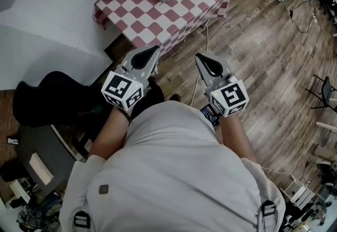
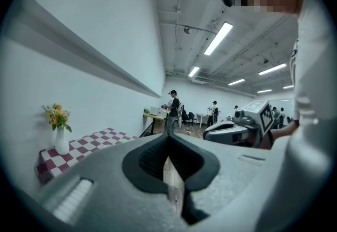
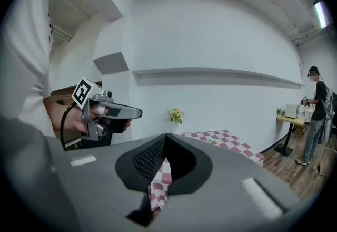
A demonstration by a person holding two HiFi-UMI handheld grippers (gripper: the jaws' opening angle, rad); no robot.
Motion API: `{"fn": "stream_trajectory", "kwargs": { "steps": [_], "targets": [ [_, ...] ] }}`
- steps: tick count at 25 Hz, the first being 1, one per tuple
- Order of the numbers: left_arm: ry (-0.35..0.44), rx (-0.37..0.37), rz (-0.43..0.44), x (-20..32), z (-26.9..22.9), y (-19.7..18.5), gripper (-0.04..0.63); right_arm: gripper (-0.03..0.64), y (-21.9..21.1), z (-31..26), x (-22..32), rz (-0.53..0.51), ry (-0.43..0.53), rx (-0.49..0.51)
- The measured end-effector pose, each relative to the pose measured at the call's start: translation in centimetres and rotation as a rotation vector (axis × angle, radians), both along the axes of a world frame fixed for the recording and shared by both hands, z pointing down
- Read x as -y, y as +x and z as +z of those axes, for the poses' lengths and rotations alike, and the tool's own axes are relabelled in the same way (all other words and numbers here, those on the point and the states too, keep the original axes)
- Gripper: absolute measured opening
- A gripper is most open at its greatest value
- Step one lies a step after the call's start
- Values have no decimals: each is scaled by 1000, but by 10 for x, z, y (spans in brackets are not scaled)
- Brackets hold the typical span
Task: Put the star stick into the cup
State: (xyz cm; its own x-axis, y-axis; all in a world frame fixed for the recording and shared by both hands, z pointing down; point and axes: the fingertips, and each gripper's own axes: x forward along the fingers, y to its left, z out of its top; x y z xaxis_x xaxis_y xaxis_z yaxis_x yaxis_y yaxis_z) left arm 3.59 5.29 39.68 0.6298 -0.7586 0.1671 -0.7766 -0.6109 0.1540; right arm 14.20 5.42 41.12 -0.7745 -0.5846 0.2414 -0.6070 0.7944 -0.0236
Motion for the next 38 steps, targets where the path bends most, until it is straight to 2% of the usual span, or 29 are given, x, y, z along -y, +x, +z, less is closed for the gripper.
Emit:
{"fn": "stream_trajectory", "kwargs": {
  "steps": [11,19,27,38],
  "targets": [
    [19,8,-25,-27,-7,7,5,9,13,-5,-23,-16,24,5],
    [27,9,-51,-34,-8,-5,5,10,11,-4,-33,-27,39,23],
    [22,11,-52,-41,-5,-15,5,9,-3,-8,-36,-47,49,22],
    [21,5,-31,-41,-3,-11,5,10,-2,-9,-37,-27,50,18]
  ]
}}
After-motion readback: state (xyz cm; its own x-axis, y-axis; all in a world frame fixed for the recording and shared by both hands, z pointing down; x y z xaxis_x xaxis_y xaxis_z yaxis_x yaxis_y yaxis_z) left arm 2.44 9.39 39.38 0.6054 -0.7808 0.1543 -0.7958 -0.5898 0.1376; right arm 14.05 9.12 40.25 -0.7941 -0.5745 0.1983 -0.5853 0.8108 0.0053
